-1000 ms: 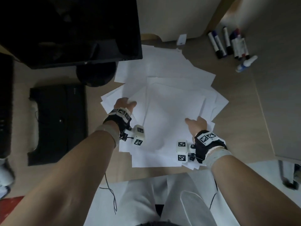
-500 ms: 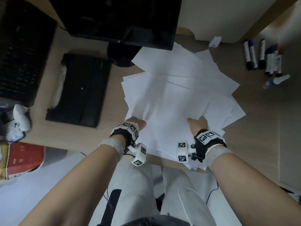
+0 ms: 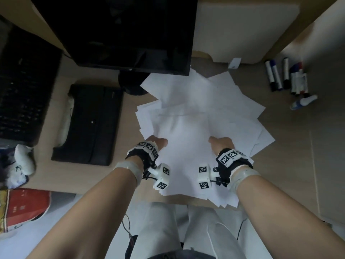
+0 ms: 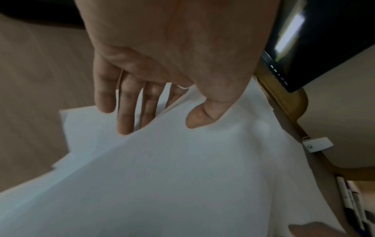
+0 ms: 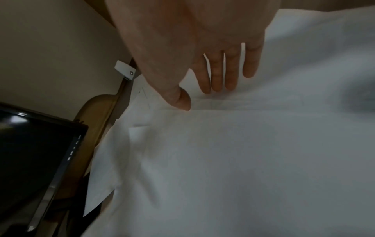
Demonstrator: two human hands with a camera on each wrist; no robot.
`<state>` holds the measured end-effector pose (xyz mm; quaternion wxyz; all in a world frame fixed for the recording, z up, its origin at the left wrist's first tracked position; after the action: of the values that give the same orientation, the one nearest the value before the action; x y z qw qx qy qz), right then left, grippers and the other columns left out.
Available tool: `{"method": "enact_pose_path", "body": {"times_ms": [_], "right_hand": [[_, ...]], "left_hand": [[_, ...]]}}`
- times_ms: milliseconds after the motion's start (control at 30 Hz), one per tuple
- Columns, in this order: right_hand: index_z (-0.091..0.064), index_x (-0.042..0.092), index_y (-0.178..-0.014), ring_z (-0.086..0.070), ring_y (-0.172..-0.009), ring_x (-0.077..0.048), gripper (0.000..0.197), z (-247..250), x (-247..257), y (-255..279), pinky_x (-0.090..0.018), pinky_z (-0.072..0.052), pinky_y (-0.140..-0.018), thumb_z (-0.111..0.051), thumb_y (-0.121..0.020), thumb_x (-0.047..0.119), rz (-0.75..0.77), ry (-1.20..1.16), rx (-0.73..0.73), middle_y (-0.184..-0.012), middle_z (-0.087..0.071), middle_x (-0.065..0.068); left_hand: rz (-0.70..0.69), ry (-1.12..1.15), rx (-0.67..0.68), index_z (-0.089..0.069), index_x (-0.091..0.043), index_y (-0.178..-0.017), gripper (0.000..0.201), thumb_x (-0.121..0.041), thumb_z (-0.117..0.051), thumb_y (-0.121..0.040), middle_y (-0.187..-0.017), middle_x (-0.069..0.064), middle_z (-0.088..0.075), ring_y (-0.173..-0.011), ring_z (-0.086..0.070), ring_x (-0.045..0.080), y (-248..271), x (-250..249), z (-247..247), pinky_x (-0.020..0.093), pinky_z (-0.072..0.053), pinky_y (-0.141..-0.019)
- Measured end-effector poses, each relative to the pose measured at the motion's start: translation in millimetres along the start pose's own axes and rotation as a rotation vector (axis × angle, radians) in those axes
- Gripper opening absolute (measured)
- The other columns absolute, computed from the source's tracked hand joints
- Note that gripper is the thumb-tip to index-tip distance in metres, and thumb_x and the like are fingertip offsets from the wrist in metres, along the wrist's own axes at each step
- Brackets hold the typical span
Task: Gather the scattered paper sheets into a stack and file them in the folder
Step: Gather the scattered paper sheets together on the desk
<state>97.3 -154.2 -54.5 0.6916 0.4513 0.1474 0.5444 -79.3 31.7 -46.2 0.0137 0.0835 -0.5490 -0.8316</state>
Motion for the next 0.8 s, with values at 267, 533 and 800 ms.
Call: {"method": "enact_pose_path", "body": {"times_ms": [267, 533, 800], "right_hand": [[-0.058, -0.004, -0.103, -0.053, -0.081, -0.028, 0.041, 7, 44, -16, -0.031, -0.038, -0.067, -0.054, -0.088, 0.034, 0.002, -0.008, 0.016, -0.109, -0.064, -0.020], [-0.028, 0.000, -0.148, -0.047, -0.125, -0.028, 0.068, 29, 114, -59, -0.030, -0.037, -0.099, -0.061, -0.092, 0.020, 0.097, -0.378, 0.009, -0.141, -0.046, -0.014], [-0.061, 0.007, -0.074, -0.054, -0.074, -0.024, 0.027, 30, 151, -108, -0.022, -0.039, -0.072, -0.059, -0.093, 0.026, 0.204, -0.139, 0.192, -0.057, -0.061, 0.005]], "left_hand": [[-0.092, -0.011, -0.142, -0.030, -0.007, -0.136, 0.071, -0.041, -0.054, -0.078, -0.130, 0.016, -0.050, -0.113, -0.051, 0.035, -17, -63, 57, 0.044, -0.041, -0.096], [-0.112, 0.212, -0.192, -0.036, -0.015, -0.144, 0.070, -0.039, -0.058, -0.082, -0.144, 0.011, -0.041, -0.124, -0.047, 0.032, -58, -95, 64, 0.038, -0.041, -0.095], [-0.070, 0.391, -0.153, -0.059, -0.001, -0.125, 0.059, -0.037, -0.066, -0.078, -0.130, 0.019, -0.059, -0.122, -0.056, 0.034, -91, -122, 65, 0.033, -0.046, -0.086]]}}
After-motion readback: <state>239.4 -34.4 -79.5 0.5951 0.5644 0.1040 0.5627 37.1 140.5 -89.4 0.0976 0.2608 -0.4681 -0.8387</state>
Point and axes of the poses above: each hand's wrist, its own y-axis away from the middle knuckle, its own z-axis out of the back of the hand, x = y × z, the point moved 5 cm from there along -y, towards the middle knuckle
